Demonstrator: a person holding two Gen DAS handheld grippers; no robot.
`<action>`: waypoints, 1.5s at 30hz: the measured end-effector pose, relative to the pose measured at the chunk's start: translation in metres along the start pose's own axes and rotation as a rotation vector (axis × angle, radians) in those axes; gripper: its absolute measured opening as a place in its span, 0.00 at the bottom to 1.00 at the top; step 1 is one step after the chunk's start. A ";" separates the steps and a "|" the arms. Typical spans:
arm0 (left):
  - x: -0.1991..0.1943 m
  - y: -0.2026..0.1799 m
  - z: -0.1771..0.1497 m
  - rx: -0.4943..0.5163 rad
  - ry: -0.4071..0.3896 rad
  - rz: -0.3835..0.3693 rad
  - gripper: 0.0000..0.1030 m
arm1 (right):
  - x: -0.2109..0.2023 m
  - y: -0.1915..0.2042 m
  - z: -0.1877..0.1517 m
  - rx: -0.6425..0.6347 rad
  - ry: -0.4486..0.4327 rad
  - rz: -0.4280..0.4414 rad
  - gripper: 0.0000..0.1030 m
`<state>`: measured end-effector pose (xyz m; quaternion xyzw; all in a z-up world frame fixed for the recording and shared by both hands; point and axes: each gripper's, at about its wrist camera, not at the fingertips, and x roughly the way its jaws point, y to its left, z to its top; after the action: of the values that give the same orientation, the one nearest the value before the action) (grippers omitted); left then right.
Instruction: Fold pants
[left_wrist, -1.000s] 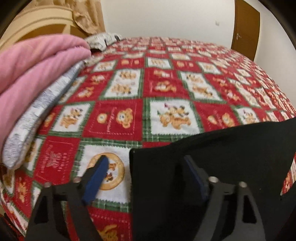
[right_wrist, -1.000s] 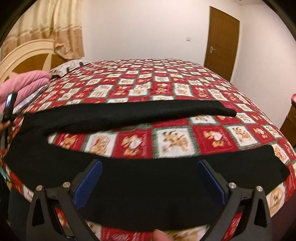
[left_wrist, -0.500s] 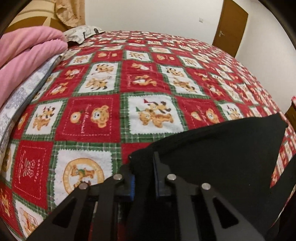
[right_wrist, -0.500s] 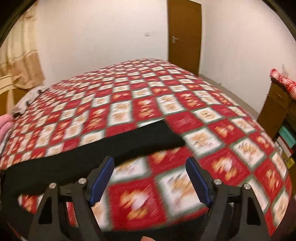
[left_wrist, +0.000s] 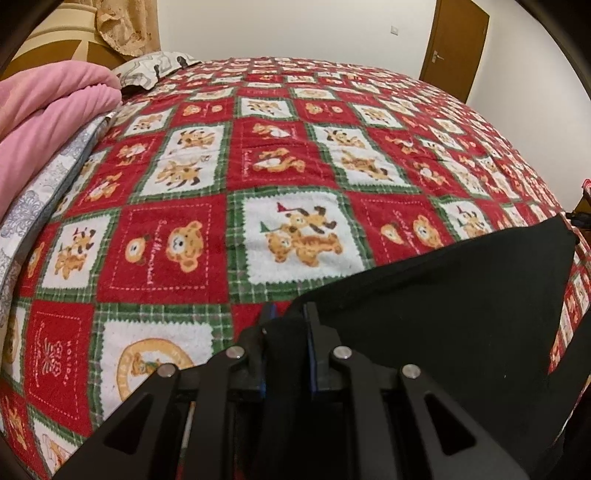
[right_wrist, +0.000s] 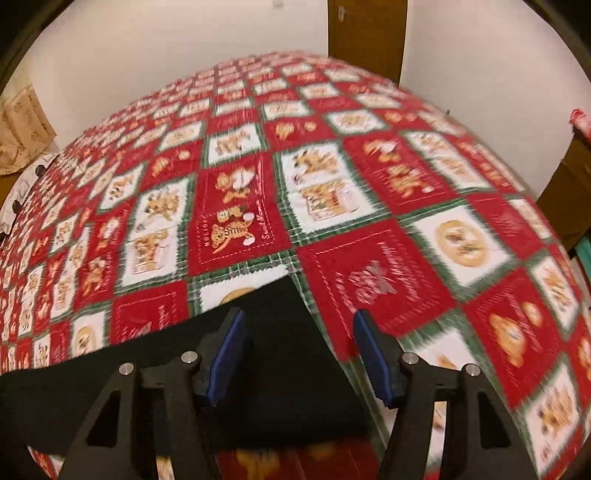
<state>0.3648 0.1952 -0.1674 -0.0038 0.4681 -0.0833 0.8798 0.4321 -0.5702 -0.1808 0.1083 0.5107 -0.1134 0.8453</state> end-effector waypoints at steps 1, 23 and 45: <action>0.001 0.000 0.002 0.004 0.009 0.001 0.15 | 0.007 0.001 0.003 -0.008 0.013 -0.008 0.60; -0.109 0.007 -0.031 -0.047 -0.331 -0.154 0.11 | -0.168 -0.029 -0.059 -0.064 -0.332 0.144 0.05; -0.129 -0.002 -0.193 -0.025 -0.380 -0.290 0.12 | -0.219 -0.108 -0.261 0.027 -0.236 0.100 0.10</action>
<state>0.1350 0.2266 -0.1691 -0.0974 0.2898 -0.2008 0.9307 0.0814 -0.5774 -0.1127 0.1310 0.4000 -0.0901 0.9026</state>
